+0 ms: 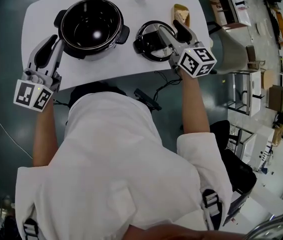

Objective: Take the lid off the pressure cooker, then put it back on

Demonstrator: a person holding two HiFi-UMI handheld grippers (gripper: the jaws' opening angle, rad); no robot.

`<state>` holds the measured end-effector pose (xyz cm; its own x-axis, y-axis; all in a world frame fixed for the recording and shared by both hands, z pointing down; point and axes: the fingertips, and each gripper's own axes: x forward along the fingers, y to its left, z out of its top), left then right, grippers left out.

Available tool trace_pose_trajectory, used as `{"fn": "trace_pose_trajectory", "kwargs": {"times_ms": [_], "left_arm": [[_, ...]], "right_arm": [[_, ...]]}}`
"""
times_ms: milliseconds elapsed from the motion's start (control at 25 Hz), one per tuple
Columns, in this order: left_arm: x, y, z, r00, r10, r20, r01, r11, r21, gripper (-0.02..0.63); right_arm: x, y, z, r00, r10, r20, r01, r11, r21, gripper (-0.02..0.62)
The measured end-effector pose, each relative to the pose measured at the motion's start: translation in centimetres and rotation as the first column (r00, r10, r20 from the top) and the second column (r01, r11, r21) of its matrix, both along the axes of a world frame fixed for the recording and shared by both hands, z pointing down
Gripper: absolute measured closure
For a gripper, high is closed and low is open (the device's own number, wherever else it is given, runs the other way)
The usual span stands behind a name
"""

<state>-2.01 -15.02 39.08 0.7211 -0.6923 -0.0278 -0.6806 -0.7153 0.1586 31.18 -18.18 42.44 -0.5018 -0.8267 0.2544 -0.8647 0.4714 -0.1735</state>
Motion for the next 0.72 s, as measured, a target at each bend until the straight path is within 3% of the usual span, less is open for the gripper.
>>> {"fn": "trace_pose_trajectory", "kwargs": {"times_ms": [160,280,480,720], "left_arm": [[-0.3,-0.5,-0.1,1.000,-0.014,-0.010,0.014,1.000,0.006,0.528],[-0.4,-0.9,-0.4,1.000,-0.016,-0.014,0.016,1.000,0.005,0.528],[-0.5,-1.0,-0.8,1.000,-0.014,-0.010,0.014,1.000,0.003,0.528],[-1.7,-1.2,1.6,0.997,-0.061,-0.051,0.058,0.996,-0.063,0.526]], "right_arm": [[-3.4,2.6,-5.0,0.998,0.000,0.068,-0.016,0.974,0.228,0.311],[-4.5,4.3,-7.3,0.997,0.029,0.078,-0.053,0.942,0.331,0.311],[-6.7,7.7,-7.0,0.997,0.069,0.031,-0.076,0.920,0.385,0.311],[-6.6,9.6,-3.4,0.986,0.158,0.055,-0.168,0.925,0.340,0.311]]}}
